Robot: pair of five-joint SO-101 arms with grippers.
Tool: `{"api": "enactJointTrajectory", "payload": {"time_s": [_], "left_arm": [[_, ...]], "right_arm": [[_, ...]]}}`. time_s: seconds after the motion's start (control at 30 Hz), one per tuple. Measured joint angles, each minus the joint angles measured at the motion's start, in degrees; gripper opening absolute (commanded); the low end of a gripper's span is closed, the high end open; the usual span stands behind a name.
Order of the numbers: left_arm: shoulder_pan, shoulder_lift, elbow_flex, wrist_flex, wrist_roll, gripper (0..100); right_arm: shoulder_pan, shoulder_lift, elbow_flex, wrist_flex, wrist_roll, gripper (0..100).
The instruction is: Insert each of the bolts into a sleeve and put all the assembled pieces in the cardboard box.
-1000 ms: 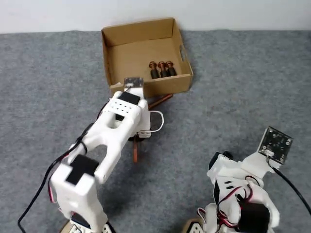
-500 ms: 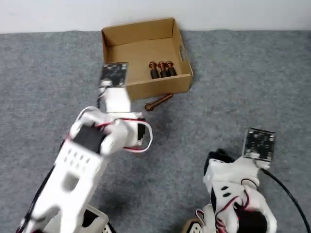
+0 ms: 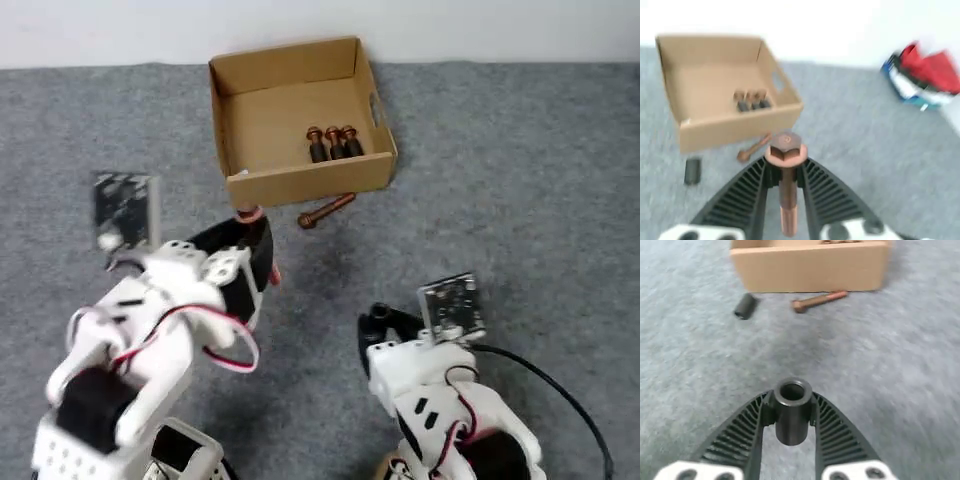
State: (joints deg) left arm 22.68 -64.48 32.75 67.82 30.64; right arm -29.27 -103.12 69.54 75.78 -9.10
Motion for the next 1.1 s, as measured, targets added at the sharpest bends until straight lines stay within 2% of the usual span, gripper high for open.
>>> {"api": "enactJointTrajectory", "payload": {"time_s": [0.17, 0.33, 0.6, 0.73, 0.97, 1.1], "left_arm": [[1.85, -7.30, 1.93, -0.18, -2.11, 0], [4.04, -15.91, 8.00, -1.05, -2.20, 0], [10.11, -26.90, 21.45, -10.73, -2.29, 0], [11.60, -27.60, 25.76, -13.10, -2.46, 0], [11.60, -27.96, 26.11, -13.45, -2.46, 0], [12.48, -28.22, 25.93, -10.46, -2.64, 0]], "right_arm": [[-7.38, 0.62, 1.23, -8.88, 4.57, 0.9], [-12.84, 0.79, 1.49, -12.84, 8.53, 0.9], [-17.49, 0.79, 1.49, -17.32, 15.30, 0.9], [-18.29, 0.97, 1.58, -17.58, 16.18, 0.9], [-18.29, 0.97, 1.58, -17.58, 16.35, 0.9], [-18.29, 0.97, 1.67, -17.58, 16.35, 0.9]]}}
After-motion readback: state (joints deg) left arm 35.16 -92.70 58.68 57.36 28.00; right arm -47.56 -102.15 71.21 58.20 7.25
